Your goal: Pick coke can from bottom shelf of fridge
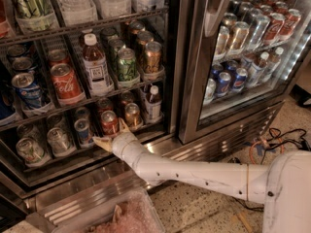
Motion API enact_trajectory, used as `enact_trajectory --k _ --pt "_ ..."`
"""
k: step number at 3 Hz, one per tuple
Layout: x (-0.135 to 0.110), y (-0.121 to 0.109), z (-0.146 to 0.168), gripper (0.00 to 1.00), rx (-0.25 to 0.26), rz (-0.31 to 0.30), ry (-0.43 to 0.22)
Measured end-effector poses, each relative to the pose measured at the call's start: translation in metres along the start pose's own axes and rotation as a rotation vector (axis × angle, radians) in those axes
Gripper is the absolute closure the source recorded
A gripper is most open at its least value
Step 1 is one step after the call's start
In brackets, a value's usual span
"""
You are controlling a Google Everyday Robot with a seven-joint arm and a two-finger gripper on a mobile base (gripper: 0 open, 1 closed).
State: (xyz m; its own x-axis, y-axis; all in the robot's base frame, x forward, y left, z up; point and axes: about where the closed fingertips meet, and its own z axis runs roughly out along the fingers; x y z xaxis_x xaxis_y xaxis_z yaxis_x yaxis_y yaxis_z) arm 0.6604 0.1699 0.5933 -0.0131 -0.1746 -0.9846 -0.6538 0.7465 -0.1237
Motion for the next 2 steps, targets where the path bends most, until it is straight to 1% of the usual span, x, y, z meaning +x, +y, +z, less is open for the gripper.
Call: enact_trajectory --k 1,2 --pt "-0.0031 -0.0062 -0.0068 0.22 0.031 0.008 -0.016" --pt "-0.0034 -0.0066 -0.0069 0.22 0.033 0.007 -0.017"
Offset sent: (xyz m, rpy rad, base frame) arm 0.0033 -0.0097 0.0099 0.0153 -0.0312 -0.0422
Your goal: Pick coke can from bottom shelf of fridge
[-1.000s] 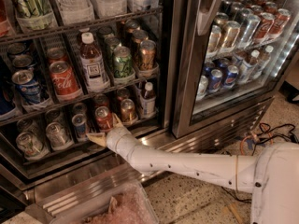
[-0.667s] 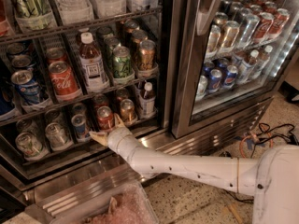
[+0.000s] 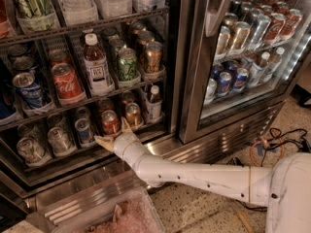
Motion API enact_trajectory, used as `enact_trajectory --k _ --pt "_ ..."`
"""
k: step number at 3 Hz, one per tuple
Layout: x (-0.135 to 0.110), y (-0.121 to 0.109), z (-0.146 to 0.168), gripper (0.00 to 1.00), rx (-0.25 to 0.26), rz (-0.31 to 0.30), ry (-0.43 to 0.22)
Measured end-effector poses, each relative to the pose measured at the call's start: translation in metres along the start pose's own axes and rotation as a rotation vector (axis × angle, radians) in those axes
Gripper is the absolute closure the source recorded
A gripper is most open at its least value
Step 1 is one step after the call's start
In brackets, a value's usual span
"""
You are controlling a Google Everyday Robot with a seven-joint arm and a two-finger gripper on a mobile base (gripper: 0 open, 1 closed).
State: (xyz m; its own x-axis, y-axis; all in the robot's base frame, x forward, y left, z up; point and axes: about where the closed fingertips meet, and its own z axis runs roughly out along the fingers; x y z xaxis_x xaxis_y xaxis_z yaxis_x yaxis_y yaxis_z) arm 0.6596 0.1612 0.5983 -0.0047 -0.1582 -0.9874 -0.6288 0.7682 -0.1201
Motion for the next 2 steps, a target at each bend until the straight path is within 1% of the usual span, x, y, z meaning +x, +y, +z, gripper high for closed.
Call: enact_trajectory --k 1,2 --pt "-0.0133 -0.0028 0.0201 0.35 -0.006 -0.039 -0.012" --pt "-0.0111 -0.0034 0.0241 0.35 -0.007 -0.035 -0.008"
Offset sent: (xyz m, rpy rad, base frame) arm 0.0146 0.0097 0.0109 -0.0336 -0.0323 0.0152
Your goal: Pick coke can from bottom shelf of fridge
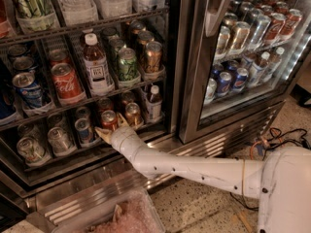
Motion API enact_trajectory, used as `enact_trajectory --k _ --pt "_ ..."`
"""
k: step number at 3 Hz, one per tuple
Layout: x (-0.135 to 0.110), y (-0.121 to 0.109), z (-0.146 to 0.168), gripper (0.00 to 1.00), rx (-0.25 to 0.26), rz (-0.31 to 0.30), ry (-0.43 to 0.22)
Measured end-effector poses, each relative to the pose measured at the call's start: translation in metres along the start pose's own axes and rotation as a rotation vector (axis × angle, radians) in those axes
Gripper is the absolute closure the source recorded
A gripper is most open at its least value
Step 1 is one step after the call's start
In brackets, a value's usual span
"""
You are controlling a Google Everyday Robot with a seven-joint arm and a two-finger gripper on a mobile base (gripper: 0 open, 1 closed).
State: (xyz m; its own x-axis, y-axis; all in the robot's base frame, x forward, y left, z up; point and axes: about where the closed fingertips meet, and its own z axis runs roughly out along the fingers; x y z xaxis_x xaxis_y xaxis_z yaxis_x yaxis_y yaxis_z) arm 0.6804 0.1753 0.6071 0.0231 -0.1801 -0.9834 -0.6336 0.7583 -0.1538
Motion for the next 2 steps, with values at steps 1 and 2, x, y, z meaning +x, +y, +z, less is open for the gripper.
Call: enact_trajectory --k 1,2 --pt "0.0049 0.0002 0.0043 0.53 -0.005 0.007 0.012" --pt "0.0094 0.0012 0.0074 0.77 -0.011 0.008 0.03"
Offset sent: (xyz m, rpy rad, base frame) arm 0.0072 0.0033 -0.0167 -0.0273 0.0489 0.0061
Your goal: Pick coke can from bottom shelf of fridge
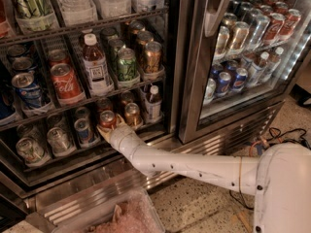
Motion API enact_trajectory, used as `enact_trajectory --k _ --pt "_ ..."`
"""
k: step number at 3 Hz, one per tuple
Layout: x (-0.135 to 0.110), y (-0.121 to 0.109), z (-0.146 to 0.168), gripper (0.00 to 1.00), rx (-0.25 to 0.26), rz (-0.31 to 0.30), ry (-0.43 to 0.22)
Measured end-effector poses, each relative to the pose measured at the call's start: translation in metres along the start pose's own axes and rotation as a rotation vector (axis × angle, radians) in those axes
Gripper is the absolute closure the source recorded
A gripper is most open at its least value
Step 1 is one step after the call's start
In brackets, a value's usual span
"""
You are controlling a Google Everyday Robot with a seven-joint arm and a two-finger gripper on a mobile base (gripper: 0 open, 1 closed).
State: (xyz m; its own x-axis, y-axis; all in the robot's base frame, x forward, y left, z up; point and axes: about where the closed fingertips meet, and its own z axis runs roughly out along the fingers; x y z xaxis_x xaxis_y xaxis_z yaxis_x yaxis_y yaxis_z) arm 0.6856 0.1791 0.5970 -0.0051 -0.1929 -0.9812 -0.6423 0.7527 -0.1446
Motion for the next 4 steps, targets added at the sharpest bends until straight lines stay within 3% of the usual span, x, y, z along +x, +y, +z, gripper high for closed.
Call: enact_trajectory --k 1,4 --pt "-0.0017 0.0001 0.0005 0.98 -0.003 0.002 0.003" --pt "-0.0073 0.0095 -0.0027 1.0 -0.053 -0.024 0.02"
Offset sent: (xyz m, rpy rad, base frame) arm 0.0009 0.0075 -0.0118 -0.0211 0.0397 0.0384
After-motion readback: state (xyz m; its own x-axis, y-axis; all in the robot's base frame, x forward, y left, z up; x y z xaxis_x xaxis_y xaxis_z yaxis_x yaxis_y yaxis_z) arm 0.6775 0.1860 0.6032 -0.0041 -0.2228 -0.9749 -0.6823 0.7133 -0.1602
